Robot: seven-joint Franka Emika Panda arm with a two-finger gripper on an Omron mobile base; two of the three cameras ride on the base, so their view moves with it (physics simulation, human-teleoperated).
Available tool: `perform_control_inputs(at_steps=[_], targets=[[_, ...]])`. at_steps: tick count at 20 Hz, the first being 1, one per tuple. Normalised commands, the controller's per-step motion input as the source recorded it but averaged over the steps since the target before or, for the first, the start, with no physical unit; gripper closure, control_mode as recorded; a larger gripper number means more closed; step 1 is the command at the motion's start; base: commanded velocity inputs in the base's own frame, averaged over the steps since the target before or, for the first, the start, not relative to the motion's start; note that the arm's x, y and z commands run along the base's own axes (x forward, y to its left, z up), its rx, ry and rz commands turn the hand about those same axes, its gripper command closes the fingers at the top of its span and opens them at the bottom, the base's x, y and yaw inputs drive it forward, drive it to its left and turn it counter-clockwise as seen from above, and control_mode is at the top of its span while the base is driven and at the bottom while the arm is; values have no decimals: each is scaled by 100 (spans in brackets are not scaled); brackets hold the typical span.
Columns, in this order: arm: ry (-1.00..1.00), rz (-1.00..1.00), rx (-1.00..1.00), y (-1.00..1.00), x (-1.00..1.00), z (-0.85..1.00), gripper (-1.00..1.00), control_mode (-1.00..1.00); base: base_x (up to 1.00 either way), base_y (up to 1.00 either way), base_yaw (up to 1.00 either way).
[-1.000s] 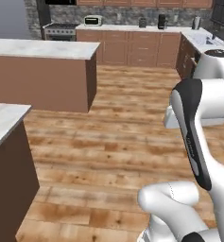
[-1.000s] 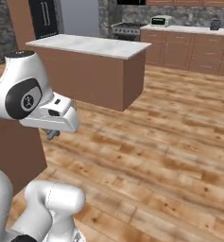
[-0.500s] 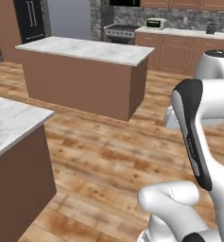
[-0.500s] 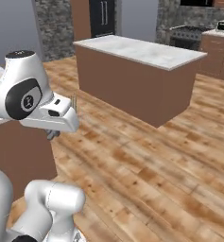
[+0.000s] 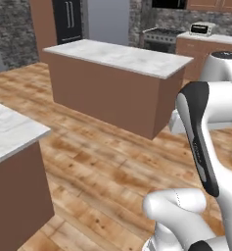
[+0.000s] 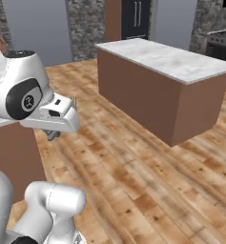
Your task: Pick up the metallic utensils from the counter and place them in the open drawer. Make sure not to pick up any wooden utensils.
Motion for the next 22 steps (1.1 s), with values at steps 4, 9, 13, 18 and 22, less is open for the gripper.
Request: perform_control_inputs(at_steps=[4,9,13,18,22], targets=[[0,0,0,0,0,0,100,100,62,-94,31],[0,0,0,0,0,0,100,100,72,-80,28],[0,0,0,0,0,0,100,100,100,-47,40],[0,0,0,0,0,0,100,100,100,-45,51],[0,0,0,0,0,0,100,100,87,-74,49]])
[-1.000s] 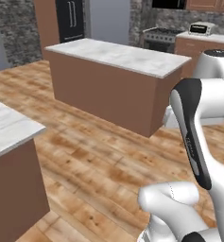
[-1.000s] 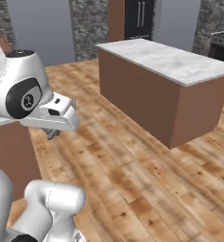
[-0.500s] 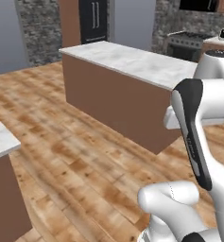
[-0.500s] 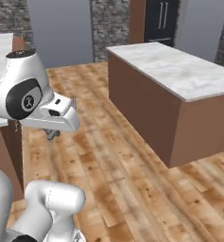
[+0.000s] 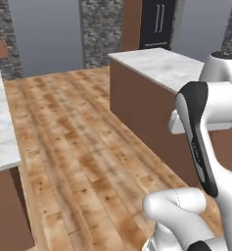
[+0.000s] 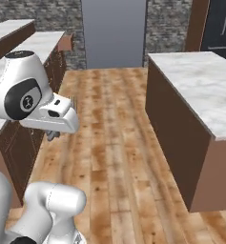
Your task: Pick up the metallic utensils from the counter and place them in the open drawer. Make sure not to pick up any wooden utensils.
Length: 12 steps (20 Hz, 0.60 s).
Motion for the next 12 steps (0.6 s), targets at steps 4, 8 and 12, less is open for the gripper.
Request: perform_control_inputs(at_steps=[4,8,12], targets=[[0,0,0,0,0,0,100,100,91,-87,52],[0,0,0,0,0,0,100,100,59,-15,37],[0,0,0,0,0,0,100,100,64,3,6]])
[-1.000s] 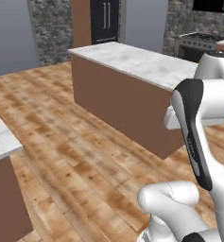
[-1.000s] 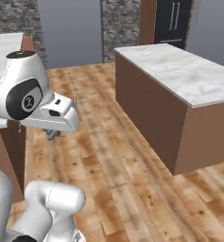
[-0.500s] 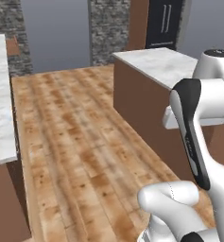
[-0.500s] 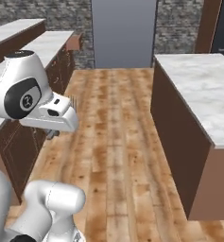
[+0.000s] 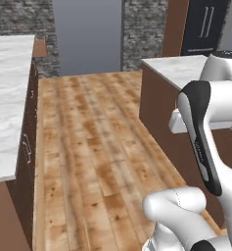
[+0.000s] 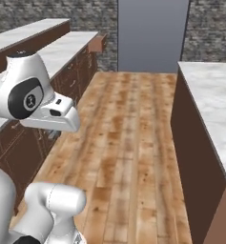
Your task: Pick up the metallic utensils from the counter and place them in the open drawer. Make sure not to pick up any wooden utensils.
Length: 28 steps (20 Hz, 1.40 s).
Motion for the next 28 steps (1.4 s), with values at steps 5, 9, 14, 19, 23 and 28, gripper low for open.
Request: perform_control_inputs(at_steps=[5,9,14,19,23,28], targets=[[0,0,0,0,0,0,100,100,82,31,0],[0,0,0,0,0,0,100,100,97,22,0],[0,0,0,0,0,0,100,100,100,32,0],[0,0,0,0,0,0,100,100,100,26,0],[0,0,0,0,0,0,100,100,100,23,0],[0,0,0,0,0,0,100,100,100,12,0]])
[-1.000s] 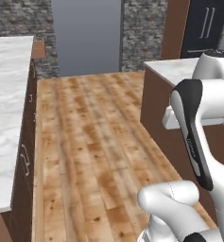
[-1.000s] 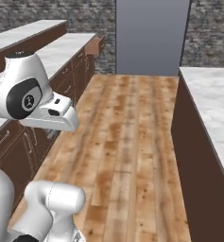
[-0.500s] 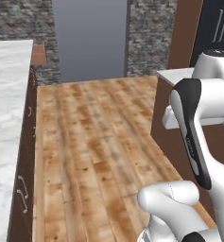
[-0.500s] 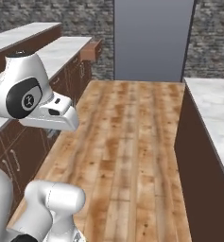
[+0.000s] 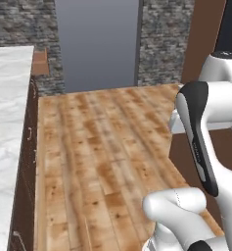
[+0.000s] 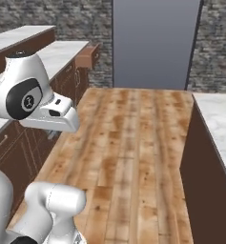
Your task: Pick up the metallic utensils from the counter and place them in the open drawer. Make sure not to pick up any wooden utensils.
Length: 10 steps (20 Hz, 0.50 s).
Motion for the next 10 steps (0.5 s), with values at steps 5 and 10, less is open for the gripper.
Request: perform_control_inputs(at_steps=[5,10], targets=[[0,0,0,0,0,0,100,100,100,12,2],[0,0,0,0,0,0,100,100,100,9,6]])
